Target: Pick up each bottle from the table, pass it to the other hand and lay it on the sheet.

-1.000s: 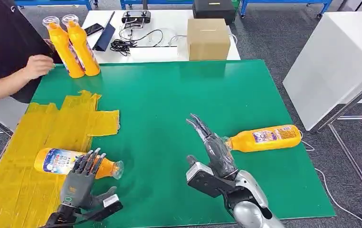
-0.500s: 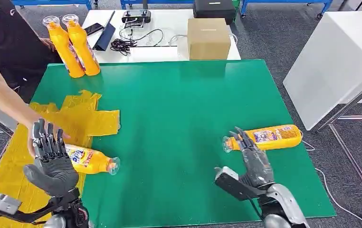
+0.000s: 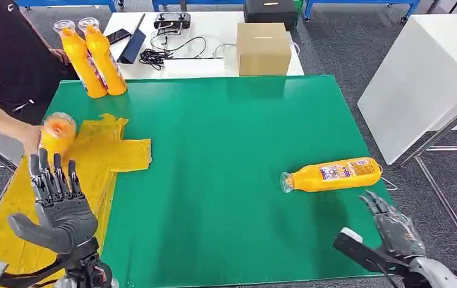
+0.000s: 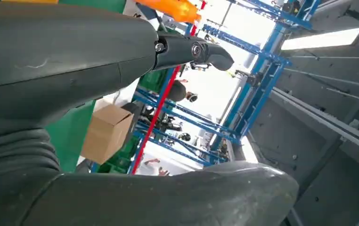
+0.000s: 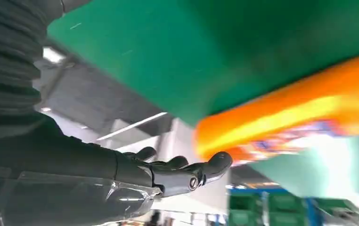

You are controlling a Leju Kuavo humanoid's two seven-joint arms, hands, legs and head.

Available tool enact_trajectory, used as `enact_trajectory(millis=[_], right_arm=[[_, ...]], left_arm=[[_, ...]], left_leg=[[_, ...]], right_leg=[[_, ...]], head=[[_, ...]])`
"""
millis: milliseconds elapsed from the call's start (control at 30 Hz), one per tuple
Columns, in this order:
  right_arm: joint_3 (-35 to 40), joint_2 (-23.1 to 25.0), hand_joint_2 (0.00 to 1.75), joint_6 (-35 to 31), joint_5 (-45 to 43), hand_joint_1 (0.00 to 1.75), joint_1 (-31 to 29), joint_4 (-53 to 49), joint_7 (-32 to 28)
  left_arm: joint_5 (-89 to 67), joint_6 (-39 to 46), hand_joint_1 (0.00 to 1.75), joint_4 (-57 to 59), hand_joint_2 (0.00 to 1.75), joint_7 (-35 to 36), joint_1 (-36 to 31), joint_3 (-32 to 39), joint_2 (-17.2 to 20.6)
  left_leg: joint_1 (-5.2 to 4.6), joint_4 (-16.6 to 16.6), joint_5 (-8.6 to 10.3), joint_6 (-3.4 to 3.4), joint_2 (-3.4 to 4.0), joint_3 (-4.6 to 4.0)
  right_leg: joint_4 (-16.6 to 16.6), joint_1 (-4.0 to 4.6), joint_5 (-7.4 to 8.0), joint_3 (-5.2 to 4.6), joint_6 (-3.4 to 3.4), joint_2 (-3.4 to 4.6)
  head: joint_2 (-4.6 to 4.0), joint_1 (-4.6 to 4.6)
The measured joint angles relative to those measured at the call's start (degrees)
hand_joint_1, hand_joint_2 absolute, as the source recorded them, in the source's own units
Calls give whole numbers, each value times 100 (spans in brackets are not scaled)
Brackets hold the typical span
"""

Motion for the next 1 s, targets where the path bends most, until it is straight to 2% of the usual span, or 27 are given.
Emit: enact_trajectory(millis=[167, 333, 733, 1000], right_arm=[[-845, -341, 175, 611, -243, 0, 75, 205, -146], [-1175, -480, 175, 707, -64, 0, -221, 643, -247], [-1005, -554, 175, 836, 137, 0, -1286, 1676, -236], [-487, -504, 175, 847, 229, 0, -2025, 2370, -240]], left_arm=[[39, -55, 0, 37, 0, 15, -11, 17, 0], [87, -116, 0, 92, 0, 24, -48, 15, 0], [186, -147, 0, 136, 0, 72, -127, 15, 0], [214, -206, 0, 203, 0, 131, -196, 13, 0]], left_leg=[[-4, 1, 5, 7, 3, 4], [-3, 1, 5, 7, 10, 6], [-3, 1, 5, 7, 5, 4], [-3, 1, 8, 10, 4, 4]], right_leg=[[0, -2, 4, 3, 4, 4], [0, -1, 5, 4, 5, 10], [1, -1, 5, 4, 5, 9], [1, -1, 5, 4, 6, 8]], head=[[0, -2], [0, -2], [0, -2], [0, -4]])
